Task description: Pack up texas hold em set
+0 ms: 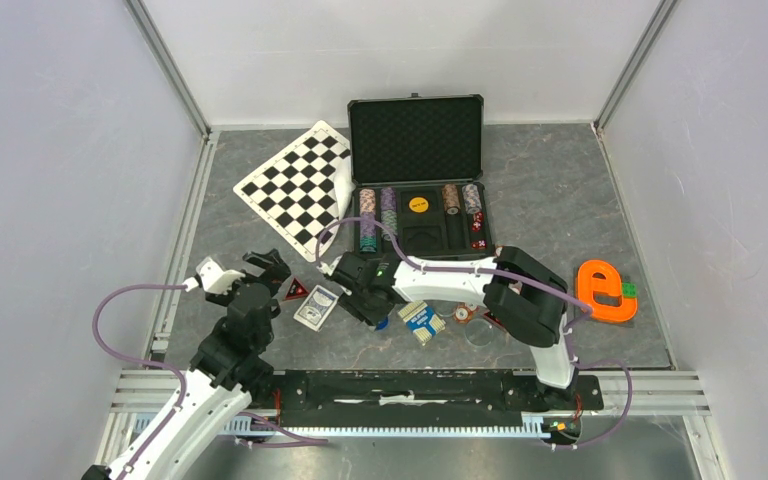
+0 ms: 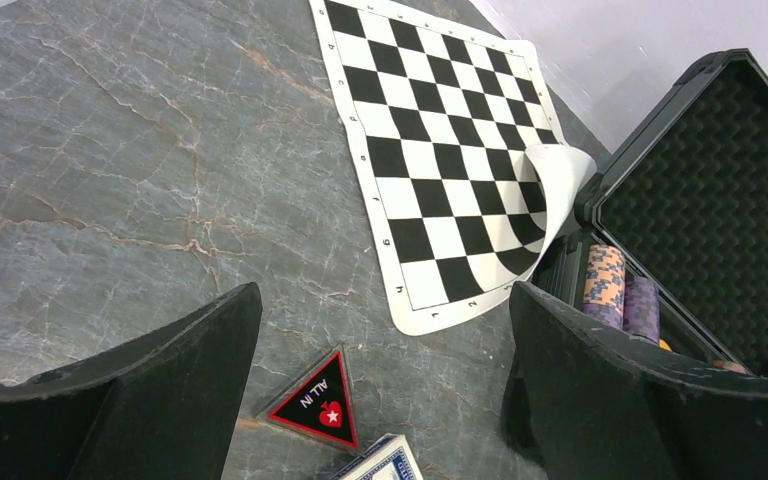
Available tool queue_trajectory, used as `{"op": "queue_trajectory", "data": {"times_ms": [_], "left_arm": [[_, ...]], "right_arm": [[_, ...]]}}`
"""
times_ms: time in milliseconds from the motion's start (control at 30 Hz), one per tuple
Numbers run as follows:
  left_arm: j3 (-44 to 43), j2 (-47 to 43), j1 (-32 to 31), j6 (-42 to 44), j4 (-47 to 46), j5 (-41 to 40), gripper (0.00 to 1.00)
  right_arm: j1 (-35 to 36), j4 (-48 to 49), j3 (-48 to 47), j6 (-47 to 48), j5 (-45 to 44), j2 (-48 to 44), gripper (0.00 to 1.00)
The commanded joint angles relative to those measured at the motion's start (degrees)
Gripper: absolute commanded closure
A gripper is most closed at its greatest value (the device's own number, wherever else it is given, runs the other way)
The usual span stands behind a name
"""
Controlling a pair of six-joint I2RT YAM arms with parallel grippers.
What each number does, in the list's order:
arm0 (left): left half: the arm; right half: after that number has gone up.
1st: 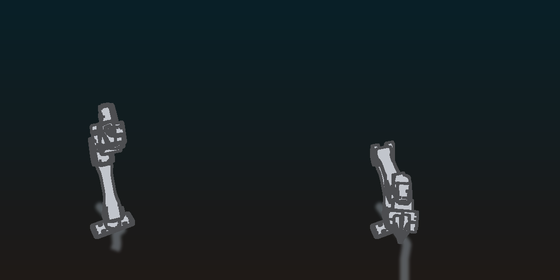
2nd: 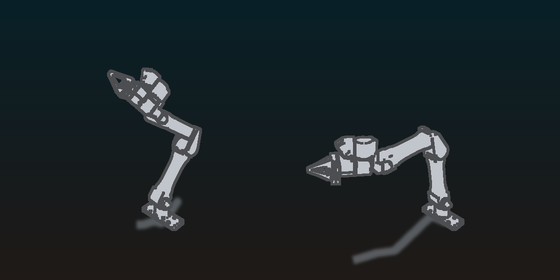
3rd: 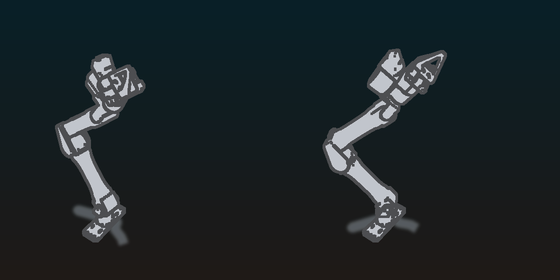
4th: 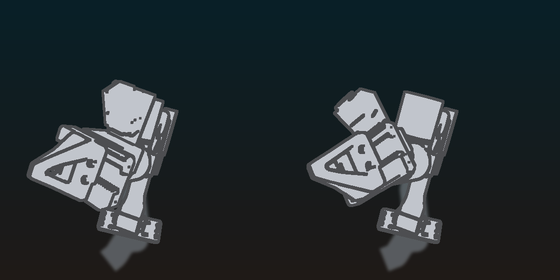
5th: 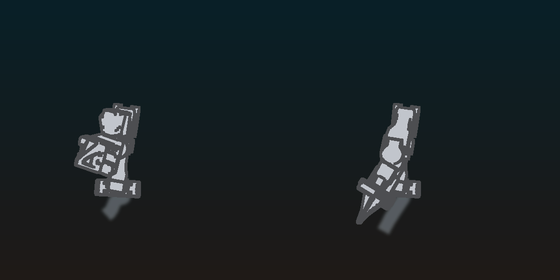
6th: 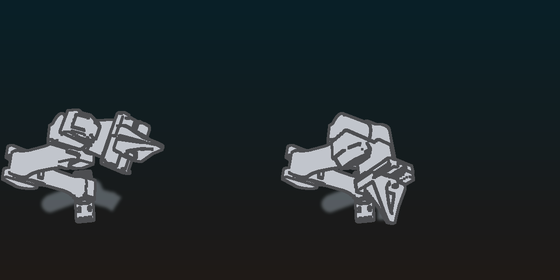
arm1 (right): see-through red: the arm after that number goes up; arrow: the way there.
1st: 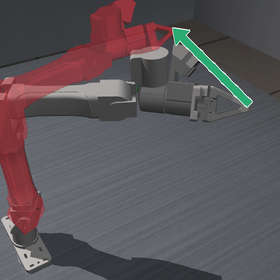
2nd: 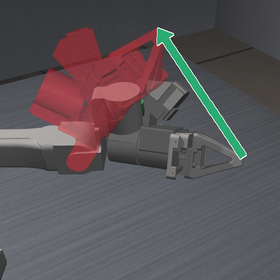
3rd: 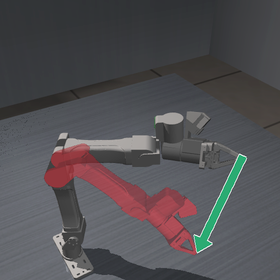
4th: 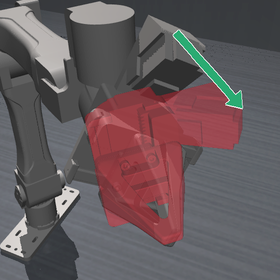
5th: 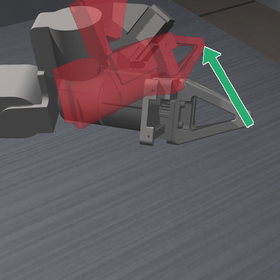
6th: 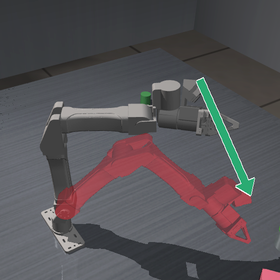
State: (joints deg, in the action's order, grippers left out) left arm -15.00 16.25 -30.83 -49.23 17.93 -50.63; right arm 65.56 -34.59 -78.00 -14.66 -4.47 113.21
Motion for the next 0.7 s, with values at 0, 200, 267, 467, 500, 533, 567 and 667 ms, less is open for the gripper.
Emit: {"op": "queue_trajectory", "data": {"times_ms": [0, 200, 267, 467, 500, 533, 567, 667], "left_arm": [[0.15, -0.69, 0.07, -0.25, -1.48, -1.11, 0.00], [0.50, -0.58, 0.07, 0.59, -2.46, -0.21, 0.00], [0.50, -0.58, 0.05, 0.80, -2.69, -0.01, 0.00], [0.77, -0.50, 0.07, 1.42, -3.52, 0.54, 0.00], [0.77, -0.52, 0.07, 1.42, -3.52, 0.53, 0.00], [0.77, -0.45, 0.07, 1.42, -3.60, 0.62, 0.00], [0.81, -0.43, 0.06, 1.49, -3.65, 0.63, 0.00], [0.85, -0.43, 0.05, 1.51, -3.77, 0.88, 0.00]], "right_arm": [[-0.25, -3.22, -2.29, 1.33, -0.52, 0.79, 0.62], [-1.45, -2.09, -3.56, 1.78, -1.52, -4.15, 0.62], [-2.45, -1.89, -4.06, 2.36, -1.36, -5.68, 0.62], [-5.15, -2.31, -6.04, 3.57, -2.27, -9.00, 0.62], [-5.91, -2.47, -6.34, 3.93, -2.41, -9.21, 0.62], [-6.95, -2.79, -6.67, 4.28, -2.60, -9.39, 0.62], [-7.94, -3.21, -7.19, 4.85, -2.71, -9.56, 0.62], [-11.91, -3.96, -8.47, 6.52, -3.45, -9.94, 0.62]]}}
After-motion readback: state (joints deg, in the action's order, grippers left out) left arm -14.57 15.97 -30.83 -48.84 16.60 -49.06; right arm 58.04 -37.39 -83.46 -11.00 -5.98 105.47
